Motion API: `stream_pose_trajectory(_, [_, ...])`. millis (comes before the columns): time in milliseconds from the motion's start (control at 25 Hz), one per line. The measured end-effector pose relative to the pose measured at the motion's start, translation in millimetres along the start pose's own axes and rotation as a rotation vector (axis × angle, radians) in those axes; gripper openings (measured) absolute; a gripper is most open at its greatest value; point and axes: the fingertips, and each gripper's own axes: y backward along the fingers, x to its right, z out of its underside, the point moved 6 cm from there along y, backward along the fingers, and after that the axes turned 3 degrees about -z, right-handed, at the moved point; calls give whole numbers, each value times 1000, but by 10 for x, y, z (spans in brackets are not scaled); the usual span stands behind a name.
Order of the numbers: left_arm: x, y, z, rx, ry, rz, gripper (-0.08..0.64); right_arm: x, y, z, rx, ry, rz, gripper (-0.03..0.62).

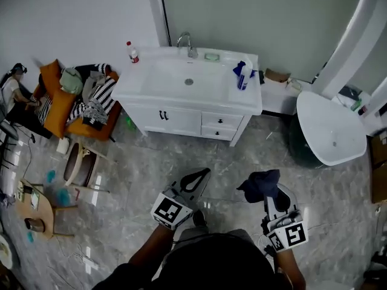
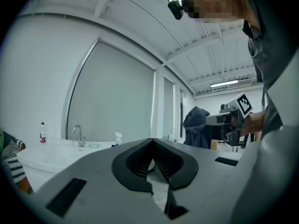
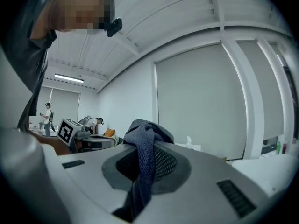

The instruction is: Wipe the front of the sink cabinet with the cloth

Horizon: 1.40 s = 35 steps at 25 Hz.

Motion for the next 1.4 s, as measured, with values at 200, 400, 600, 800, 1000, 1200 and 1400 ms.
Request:
stream_pose_trajectory(200, [-293,-186,-42,19,48,-8,3,76,-389,8,-35,9,-24,26])
stream_pose_trajectory(400, [-546,-432,68,-11,83,-44,3,392,-769,121,-48,-13,-31,26])
stream_pose_trajectory(600, [-723,-796,105,-37,33,-86,3,808,-1179,342,-58,-60,-43,26])
stream_pose_trajectory(800, [-999,-1199,120,-121,20,-115,3,1256,-1707,571,-50,-120,-43,26])
stream_pose_trajectory(1000, [-1317,-1401,486,-81,77,-268,3,1451,-2244,1026,-95,-101,-69,26])
stream_pose_trajectory(1200, [-1641,-1398,921,-81,118,-271,3,1462,-2612,1368,-154,-62,-57,26])
stream_pose_trajectory(1400, [-2184,-1343,1690,-69,131,-320,3,1687,-3215,2254,-189,-23,65,26])
